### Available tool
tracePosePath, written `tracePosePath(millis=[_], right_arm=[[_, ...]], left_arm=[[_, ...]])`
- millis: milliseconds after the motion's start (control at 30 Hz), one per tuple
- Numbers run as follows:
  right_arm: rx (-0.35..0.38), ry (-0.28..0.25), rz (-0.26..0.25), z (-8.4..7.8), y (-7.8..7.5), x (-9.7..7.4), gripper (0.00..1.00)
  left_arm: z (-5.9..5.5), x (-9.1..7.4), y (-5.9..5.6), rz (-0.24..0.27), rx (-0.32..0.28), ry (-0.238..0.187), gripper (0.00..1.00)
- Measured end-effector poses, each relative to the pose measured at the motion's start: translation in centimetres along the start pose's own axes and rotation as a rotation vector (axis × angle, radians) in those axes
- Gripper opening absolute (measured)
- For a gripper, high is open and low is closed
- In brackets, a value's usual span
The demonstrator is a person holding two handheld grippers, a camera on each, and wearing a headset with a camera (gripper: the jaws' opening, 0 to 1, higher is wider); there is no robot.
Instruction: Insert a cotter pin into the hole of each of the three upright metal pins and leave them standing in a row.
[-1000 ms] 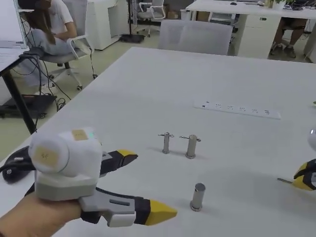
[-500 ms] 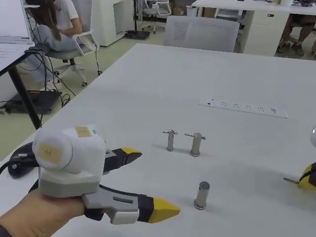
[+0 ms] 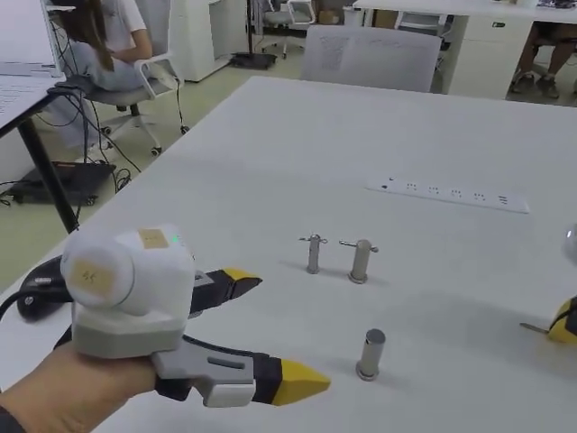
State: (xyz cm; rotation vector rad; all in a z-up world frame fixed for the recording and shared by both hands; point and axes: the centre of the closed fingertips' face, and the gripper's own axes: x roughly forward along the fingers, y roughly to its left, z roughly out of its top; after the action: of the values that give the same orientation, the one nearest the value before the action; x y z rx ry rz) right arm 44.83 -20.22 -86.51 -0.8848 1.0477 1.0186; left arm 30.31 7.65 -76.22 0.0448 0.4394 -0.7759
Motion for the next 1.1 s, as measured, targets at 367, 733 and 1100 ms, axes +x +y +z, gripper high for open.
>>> tracePosePath(millis=[367,733,1100], right_arm=[[-0.001,-0.019,-0.028,-0.2,0.0,-0.2,0.02],[-0.054,-0.026,-0.015,1.0,2.5,-2.4,0.01],[-0.155,-0.119,-0.005,5.7,7.4,-6.5,0.02]], left_arm=[[0.2,0.4,-0.5,-0.018,0.013,0.01,0.84],[0.7,0.7,-1.2,-0.049,0.031,0.004,0.82],[1.4,0.9,-2.2,-0.082,0.052,-0.017,0.81]])
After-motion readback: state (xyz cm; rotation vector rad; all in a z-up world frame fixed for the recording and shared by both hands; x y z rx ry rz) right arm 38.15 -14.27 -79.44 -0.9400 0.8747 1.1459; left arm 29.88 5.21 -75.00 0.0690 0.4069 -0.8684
